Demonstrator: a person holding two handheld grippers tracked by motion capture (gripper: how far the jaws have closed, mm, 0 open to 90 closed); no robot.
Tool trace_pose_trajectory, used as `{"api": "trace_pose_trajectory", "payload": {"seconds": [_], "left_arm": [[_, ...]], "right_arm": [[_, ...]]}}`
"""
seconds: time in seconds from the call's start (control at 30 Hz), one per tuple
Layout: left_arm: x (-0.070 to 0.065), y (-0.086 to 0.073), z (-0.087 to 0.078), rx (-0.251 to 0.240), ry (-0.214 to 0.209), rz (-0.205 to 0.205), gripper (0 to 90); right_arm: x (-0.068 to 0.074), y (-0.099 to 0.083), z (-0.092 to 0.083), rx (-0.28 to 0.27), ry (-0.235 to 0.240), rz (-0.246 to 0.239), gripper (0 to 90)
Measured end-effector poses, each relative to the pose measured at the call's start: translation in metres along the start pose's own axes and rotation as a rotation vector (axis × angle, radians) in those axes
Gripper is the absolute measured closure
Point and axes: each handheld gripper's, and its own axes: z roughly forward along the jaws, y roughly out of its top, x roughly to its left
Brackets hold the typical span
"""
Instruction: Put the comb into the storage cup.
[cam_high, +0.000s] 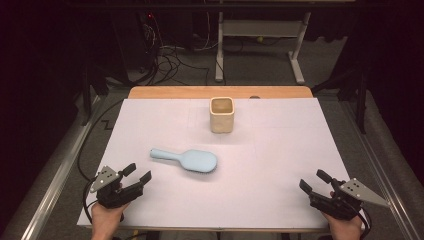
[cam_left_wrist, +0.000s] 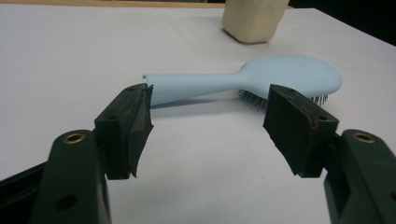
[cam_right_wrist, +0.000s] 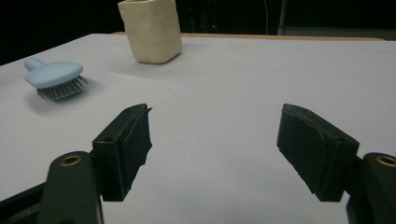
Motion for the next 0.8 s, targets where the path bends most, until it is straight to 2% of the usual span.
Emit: {"api": "trace_pose_trajectory", "payload": {"seconds": [0.23, 0.8], "left_arm": [[-0.004, 0.003, 0.002, -0.013, -0.006, 0.009, 33.7], [-0.009, 0.007, 0.013, 0.014, -0.037, 0.041, 33.2]], "right_arm": [[-0.001, 0.0, 0.001, 0.004, 0.0, -0.001, 26.3], [-0.001, 0.0, 0.001, 0.006, 0.004, 0.01, 26.2]]}}
